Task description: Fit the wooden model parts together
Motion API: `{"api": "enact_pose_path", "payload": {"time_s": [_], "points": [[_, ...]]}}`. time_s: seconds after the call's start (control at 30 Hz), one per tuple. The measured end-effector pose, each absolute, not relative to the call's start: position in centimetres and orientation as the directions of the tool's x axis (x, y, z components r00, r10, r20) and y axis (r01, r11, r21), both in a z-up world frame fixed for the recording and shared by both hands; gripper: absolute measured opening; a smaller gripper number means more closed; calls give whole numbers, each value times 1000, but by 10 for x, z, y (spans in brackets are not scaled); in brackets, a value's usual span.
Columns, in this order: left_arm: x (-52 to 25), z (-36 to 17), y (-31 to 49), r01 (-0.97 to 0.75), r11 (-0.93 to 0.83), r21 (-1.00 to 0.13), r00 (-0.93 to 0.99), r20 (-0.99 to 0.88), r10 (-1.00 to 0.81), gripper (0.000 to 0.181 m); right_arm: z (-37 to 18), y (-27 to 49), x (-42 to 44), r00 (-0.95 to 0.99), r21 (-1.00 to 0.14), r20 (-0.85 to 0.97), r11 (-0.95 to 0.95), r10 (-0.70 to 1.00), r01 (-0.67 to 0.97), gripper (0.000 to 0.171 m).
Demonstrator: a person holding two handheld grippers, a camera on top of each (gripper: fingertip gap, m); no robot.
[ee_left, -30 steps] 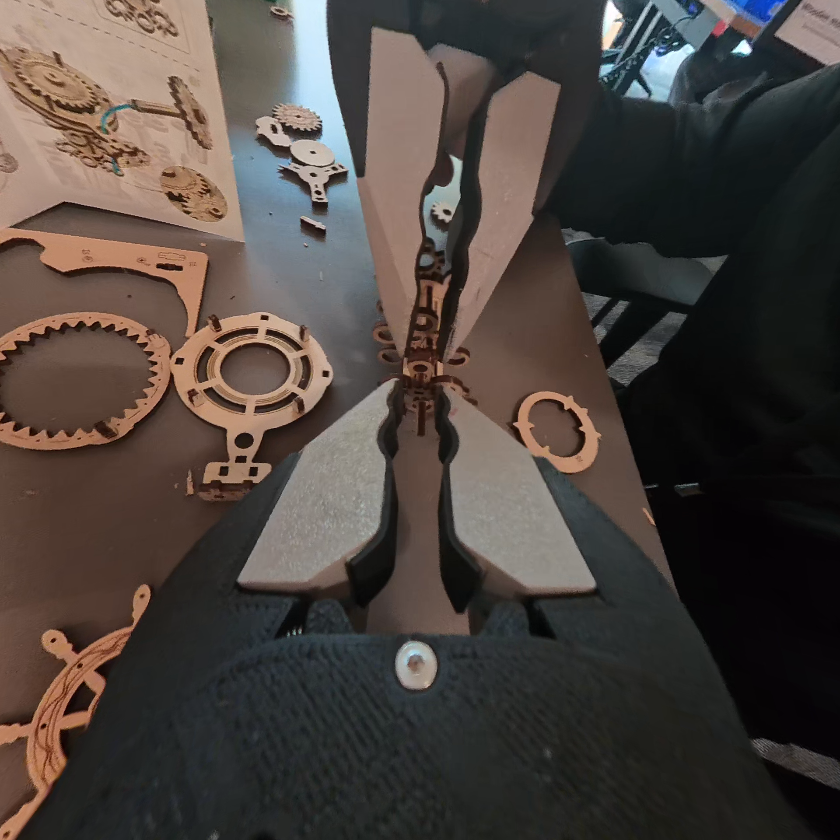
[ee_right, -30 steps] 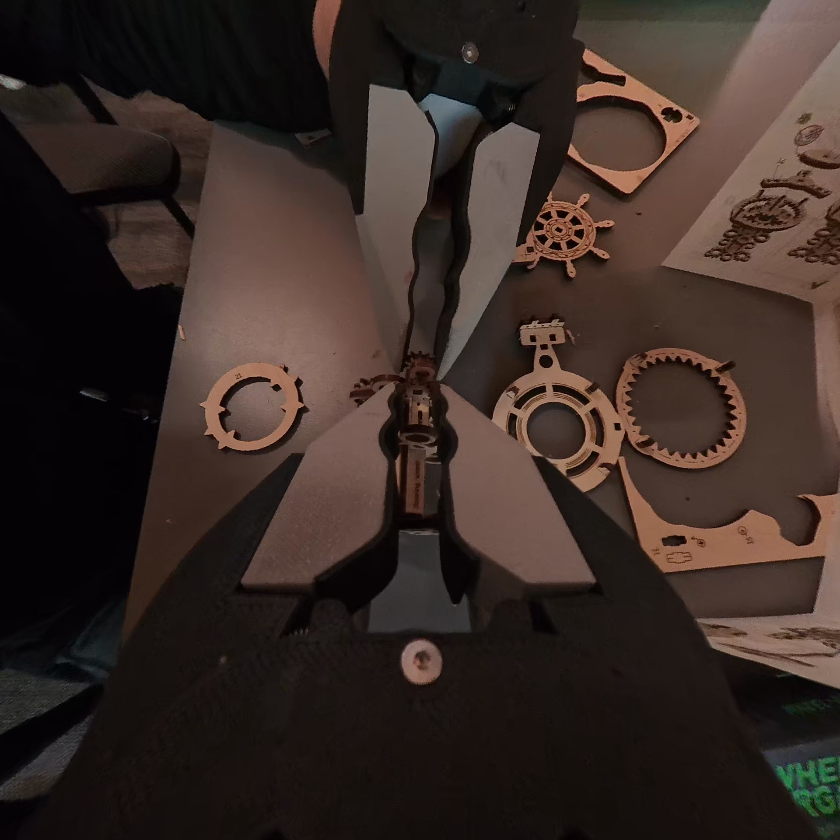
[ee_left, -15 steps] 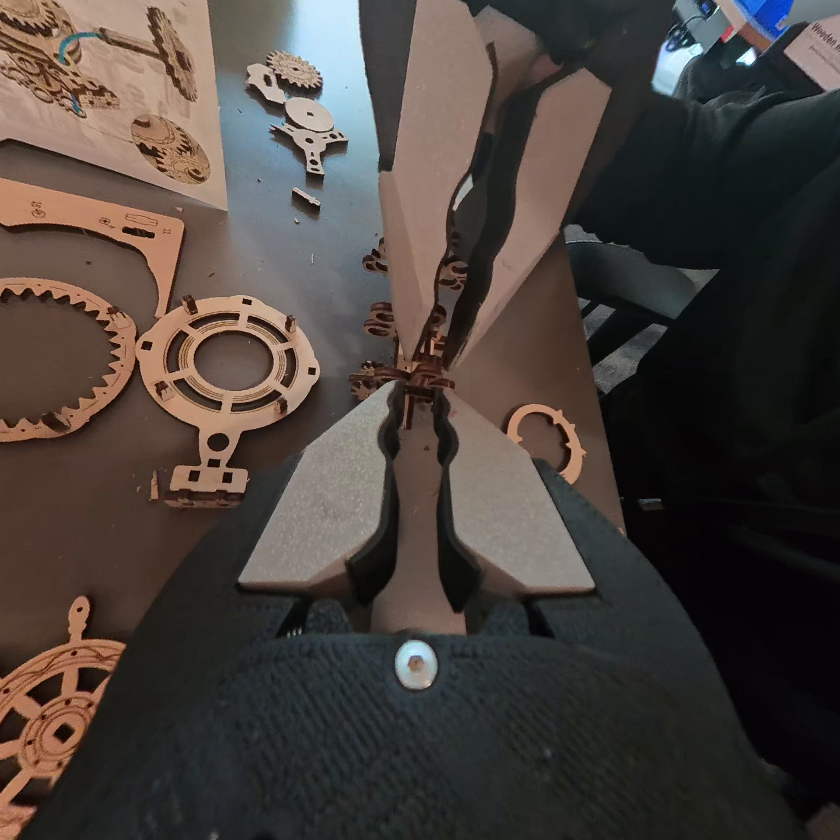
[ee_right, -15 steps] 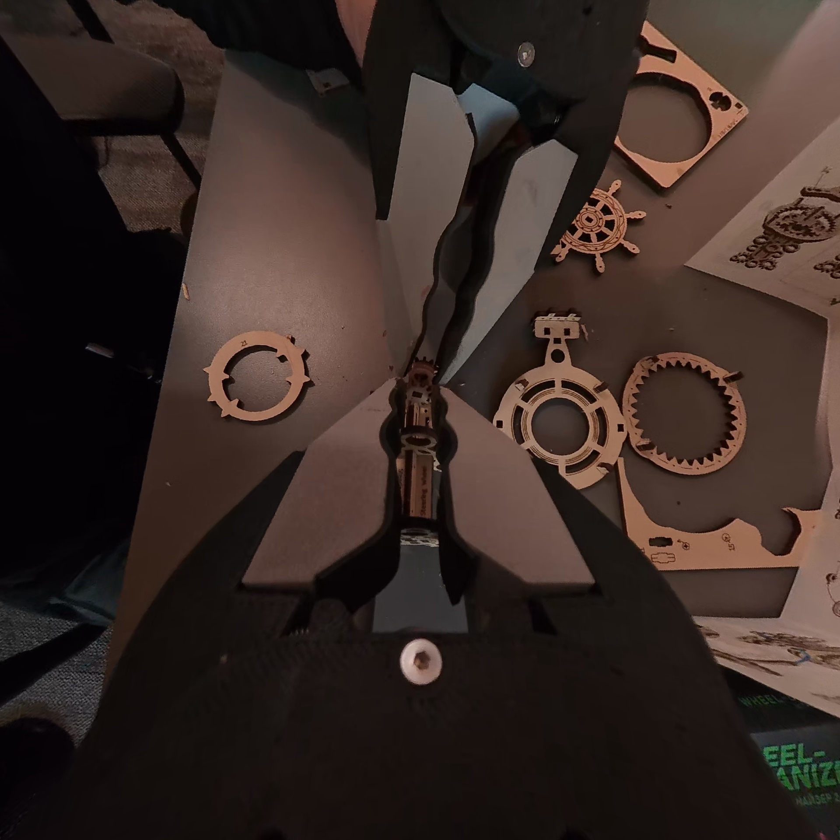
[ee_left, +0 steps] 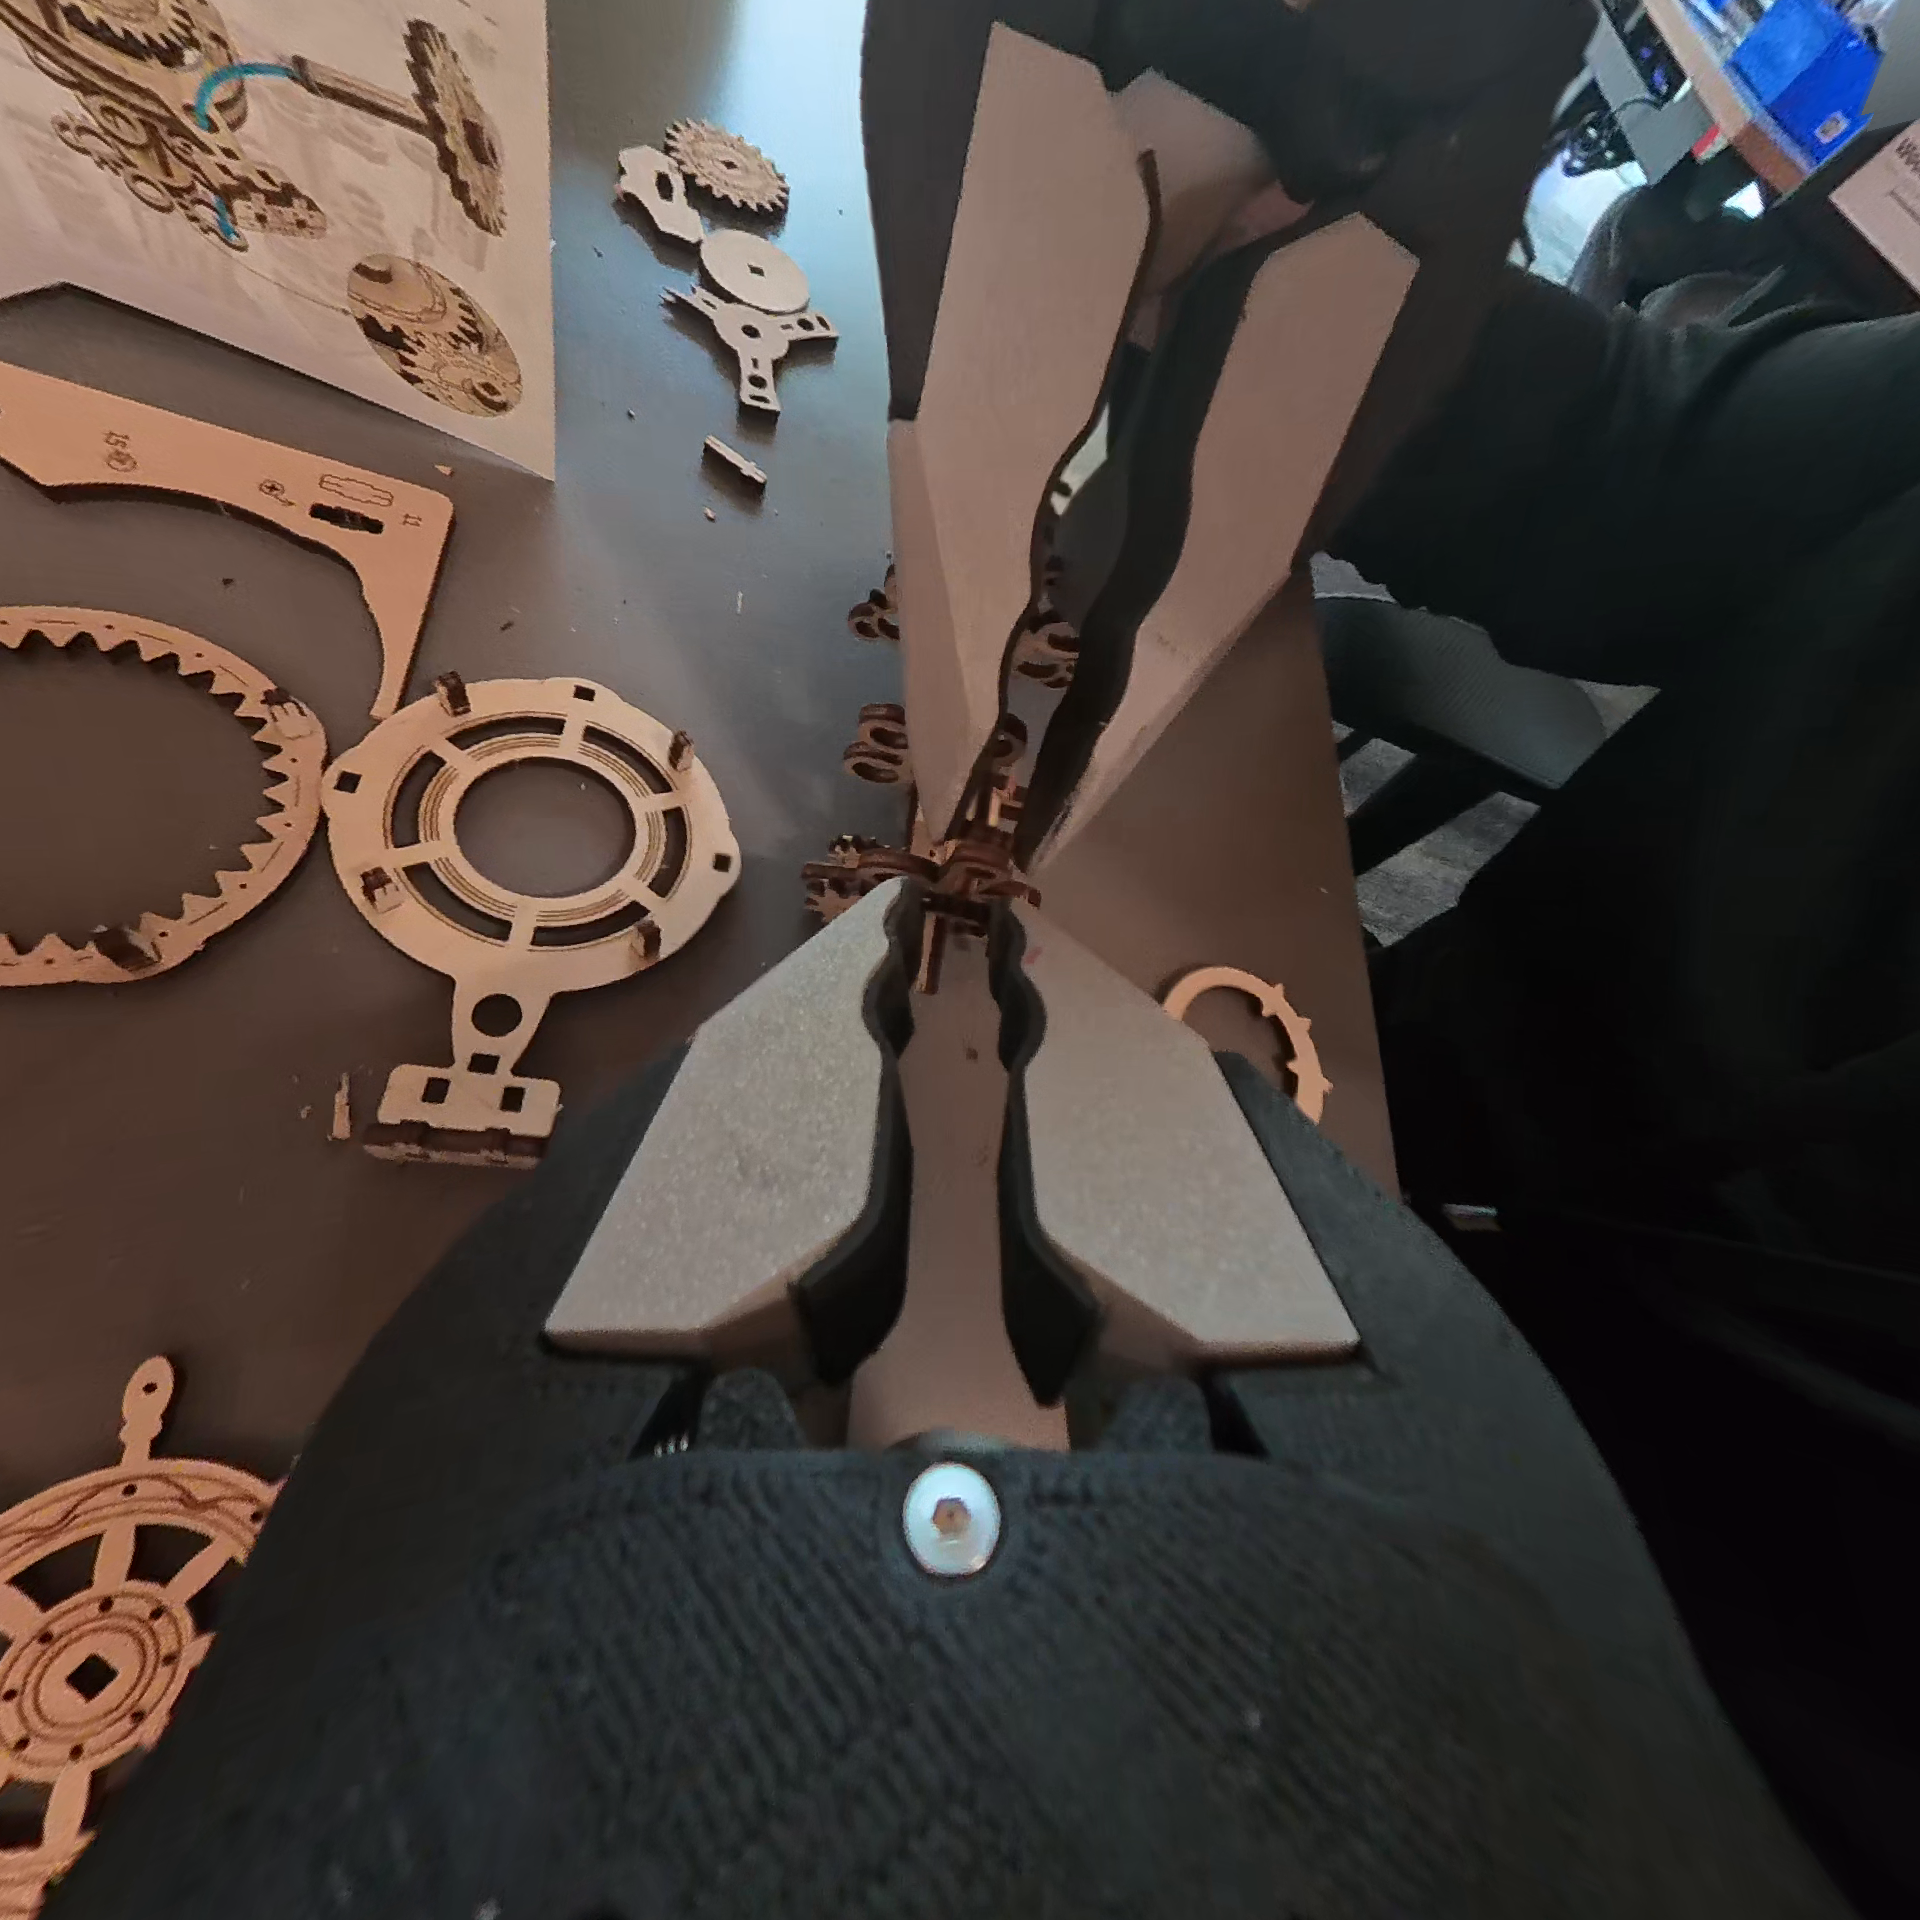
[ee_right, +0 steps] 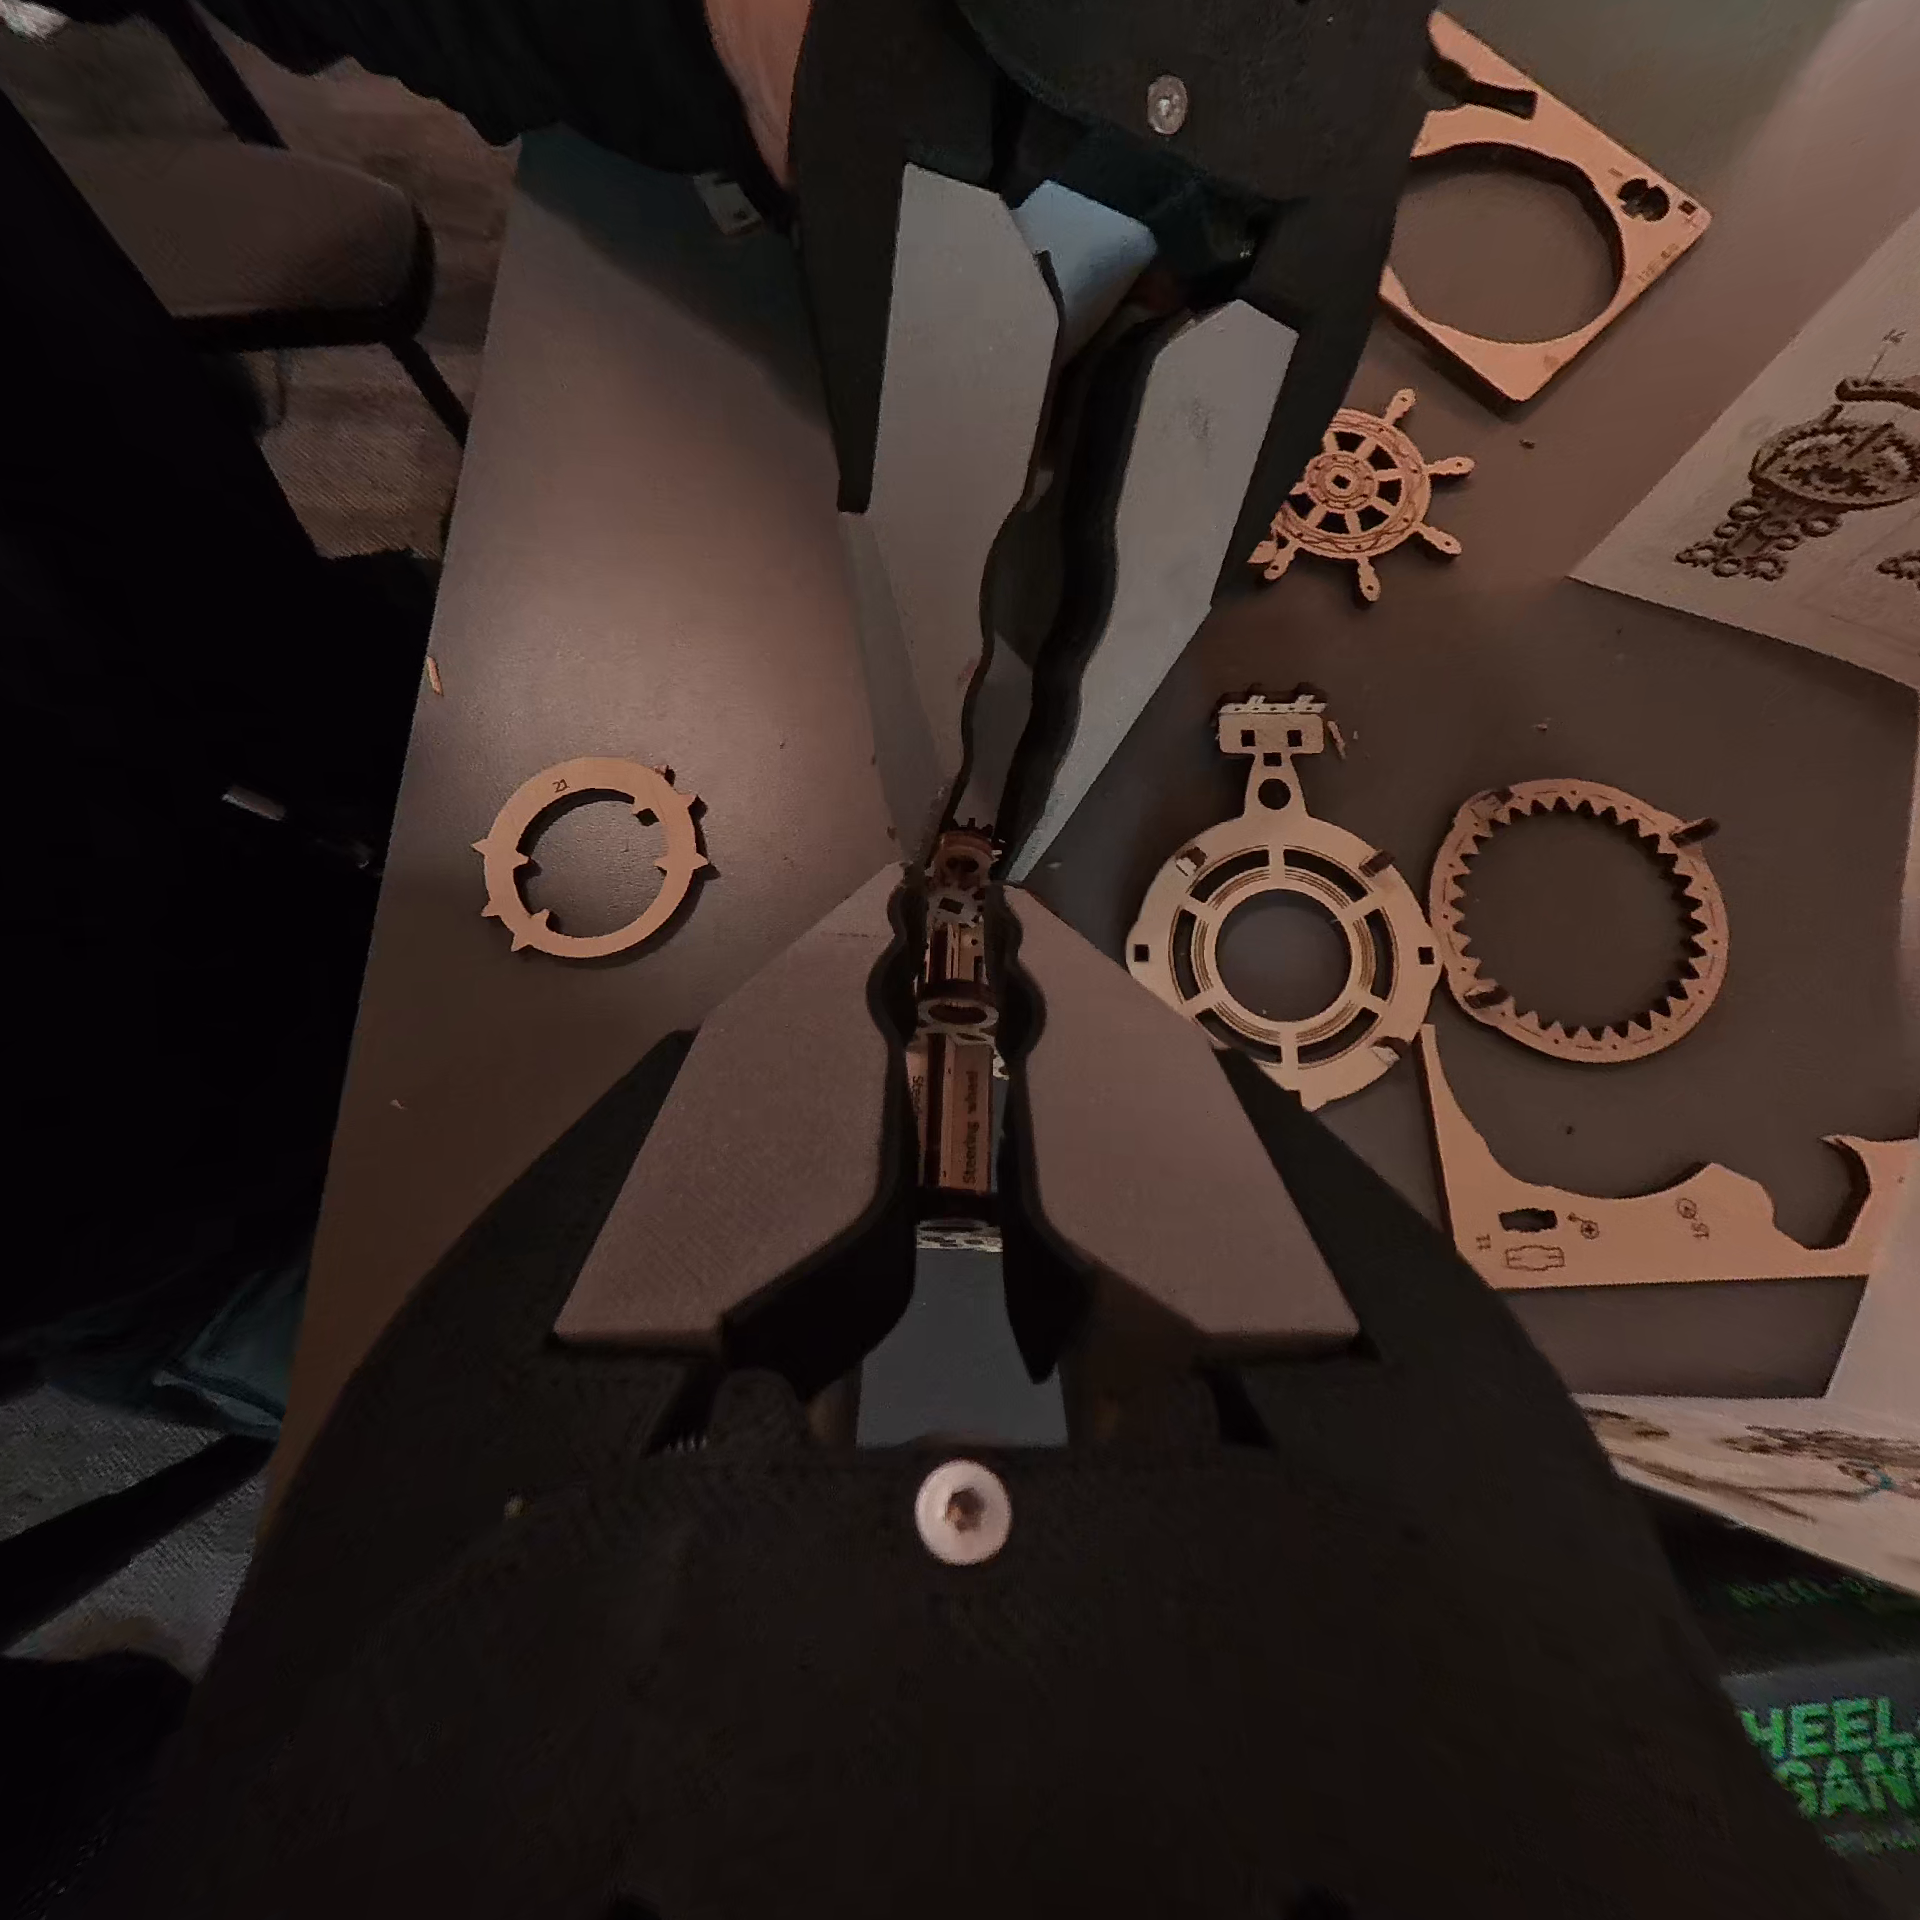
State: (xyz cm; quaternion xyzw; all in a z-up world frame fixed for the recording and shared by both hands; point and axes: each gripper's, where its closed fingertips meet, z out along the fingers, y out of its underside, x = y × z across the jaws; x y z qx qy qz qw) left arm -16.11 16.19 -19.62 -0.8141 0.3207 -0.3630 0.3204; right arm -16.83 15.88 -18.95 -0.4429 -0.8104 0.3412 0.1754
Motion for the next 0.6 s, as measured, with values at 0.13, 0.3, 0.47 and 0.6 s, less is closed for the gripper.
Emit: {"api": "enact_pose_path", "payload": {"time_s": [0.13,0.3,0.47,0.6], "points": [[-161,-195,166,-285,-561,-777,532,358,-767,10,-187,164,-168,-523,-768,-50,302,851,565,8],[-166,-188,154,-288,-529,-799,456,371,-809,11,-187,156,-167,-552,-808,-118,243,826,537,8],[-174,-203,154,-355,-523,-775,478,330,-814,11,-187,158,-168,-544,-813,-117,235,831,533,8],[-170,-194,155,-313,-516,-797,452,353,-819,10,-188,156,-169,-548,-812,-118,237,828,534,8]]}}
